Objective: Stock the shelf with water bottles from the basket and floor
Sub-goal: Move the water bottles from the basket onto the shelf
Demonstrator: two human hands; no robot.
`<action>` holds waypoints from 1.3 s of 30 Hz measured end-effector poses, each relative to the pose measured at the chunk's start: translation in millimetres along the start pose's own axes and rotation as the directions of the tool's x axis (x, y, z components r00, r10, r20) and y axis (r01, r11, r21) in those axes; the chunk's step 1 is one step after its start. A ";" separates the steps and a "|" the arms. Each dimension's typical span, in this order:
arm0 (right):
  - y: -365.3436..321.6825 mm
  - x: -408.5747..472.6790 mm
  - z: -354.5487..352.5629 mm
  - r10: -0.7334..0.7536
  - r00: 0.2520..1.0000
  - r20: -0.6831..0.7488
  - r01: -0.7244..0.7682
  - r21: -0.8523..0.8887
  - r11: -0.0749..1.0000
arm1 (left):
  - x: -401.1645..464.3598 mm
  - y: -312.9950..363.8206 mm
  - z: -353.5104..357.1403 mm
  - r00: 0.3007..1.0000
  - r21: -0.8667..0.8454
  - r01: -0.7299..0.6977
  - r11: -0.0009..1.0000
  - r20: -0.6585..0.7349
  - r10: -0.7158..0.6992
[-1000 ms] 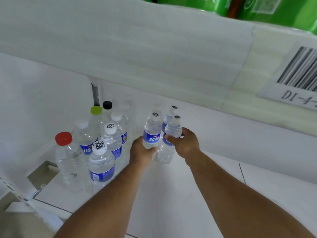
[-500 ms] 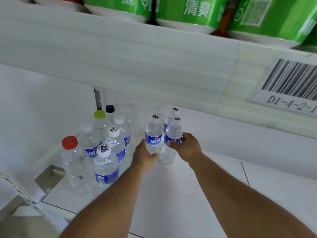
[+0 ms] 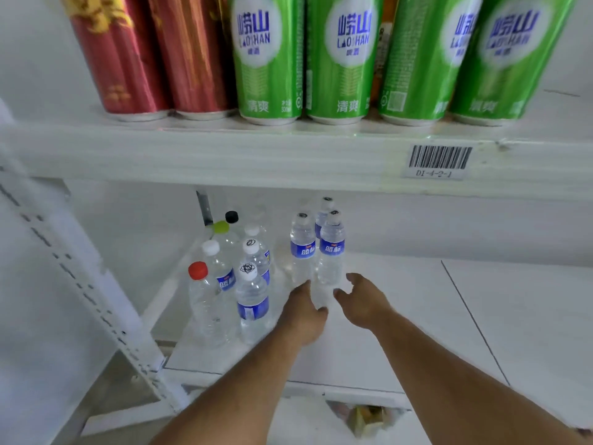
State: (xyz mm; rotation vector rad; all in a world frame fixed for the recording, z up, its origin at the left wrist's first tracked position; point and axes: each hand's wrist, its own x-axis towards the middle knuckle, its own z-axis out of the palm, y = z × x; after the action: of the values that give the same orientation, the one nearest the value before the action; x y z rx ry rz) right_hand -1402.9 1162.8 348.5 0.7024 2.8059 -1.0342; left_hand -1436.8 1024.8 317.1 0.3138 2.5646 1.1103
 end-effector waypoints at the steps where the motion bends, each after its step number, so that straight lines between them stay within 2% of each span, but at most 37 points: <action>1: 0.7 -15.7 2.9 -0.008 1.000 0.000 0.008 -0.046 0.999 | -11.2 -1.6 -3.2 0.999 0.037 -0.030 0.999 0.026 0.029; 8: 8.2 -112.8 16.2 -0.160 0.987 0.015 0.153 -0.376 0.914 | -89.9 -8.2 -20.1 0.981 0.293 -0.166 0.941 0.147 0.127; 12: 15.5 -149.2 16.4 -0.178 0.984 0.023 0.170 -0.435 0.884 | -131.5 -12.3 -26.3 0.982 0.472 -0.180 0.863 0.138 0.130; 15: 22.0 -173.4 17.1 -0.203 0.979 0.033 0.194 -0.467 0.863 | -160.7 -16.6 -27.6 0.987 0.522 -0.159 0.838 0.111 0.119; 26: 81.9 -274.9 52.6 -0.242 0.960 0.141 0.279 -0.448 0.849 | -267.4 -52.4 17.9 0.993 0.584 -0.042 0.811 0.116 -0.032; 31: 113.5 -314.9 90.2 -0.206 0.955 0.213 0.278 -0.402 0.873 | -310.2 -90.9 40.9 0.979 0.627 -0.001 0.779 0.161 -0.128; 39: 152.9 -339.5 154.7 -0.065 0.922 0.381 0.219 -0.377 0.900 | -337.1 -169.1 72.0 0.937 0.568 0.108 0.816 0.217 -0.274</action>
State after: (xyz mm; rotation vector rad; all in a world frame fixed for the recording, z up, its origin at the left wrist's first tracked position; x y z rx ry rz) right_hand -1046.3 1034.0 211.5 0.2278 2.6383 -0.4795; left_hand -1110.5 849.2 216.8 0.3092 2.5186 0.2040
